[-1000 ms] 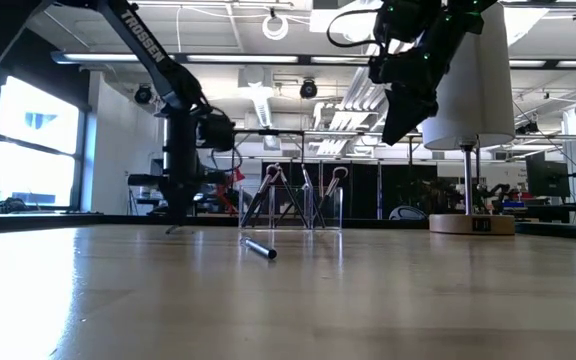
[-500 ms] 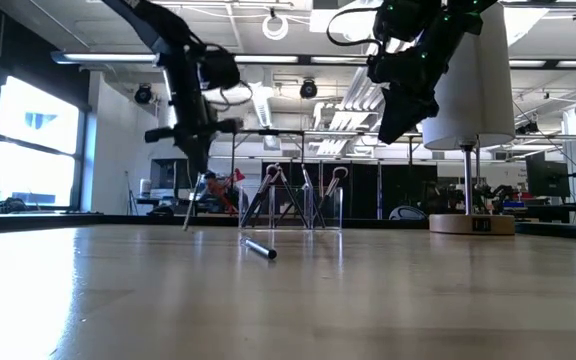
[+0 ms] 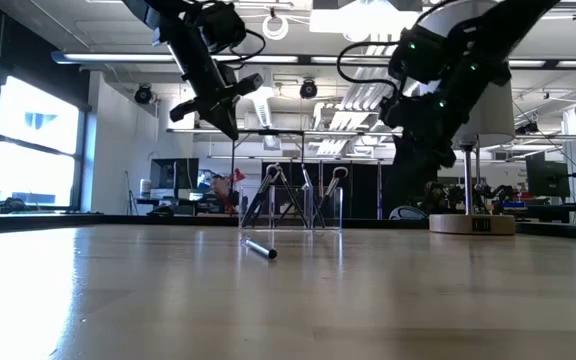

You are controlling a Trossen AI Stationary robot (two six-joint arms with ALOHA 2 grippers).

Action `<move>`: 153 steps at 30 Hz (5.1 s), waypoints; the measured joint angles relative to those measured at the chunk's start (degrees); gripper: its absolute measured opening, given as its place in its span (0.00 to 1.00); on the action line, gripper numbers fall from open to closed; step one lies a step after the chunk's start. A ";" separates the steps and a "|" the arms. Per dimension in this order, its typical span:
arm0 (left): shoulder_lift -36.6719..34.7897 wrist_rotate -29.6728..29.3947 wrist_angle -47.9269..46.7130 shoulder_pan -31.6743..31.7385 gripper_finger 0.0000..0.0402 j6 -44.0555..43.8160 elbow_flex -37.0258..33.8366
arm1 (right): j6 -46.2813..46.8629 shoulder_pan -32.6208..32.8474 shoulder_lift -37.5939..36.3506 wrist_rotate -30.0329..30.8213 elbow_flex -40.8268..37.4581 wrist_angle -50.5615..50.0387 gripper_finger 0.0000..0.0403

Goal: Pick & Place Makeup Brushes
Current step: Put the black eyeshadow brush into the transparent organizer

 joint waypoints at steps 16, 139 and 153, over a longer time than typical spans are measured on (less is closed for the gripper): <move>0.09 -5.54 -10.89 -0.49 0.00 0.44 6.12 | 7.75 2.22 -0.04 -0.20 -7.96 11.67 0.38; -5.14 10.90 -9.54 -22.82 0.30 5.38 -22.84 | -20.29 6.70 -0.07 3.28 -6.61 28.73 0.38; 1.03 4.35 -5.50 -30.56 0.32 -2.95 -22.77 | -20.29 6.70 -0.07 3.26 -6.61 28.64 0.38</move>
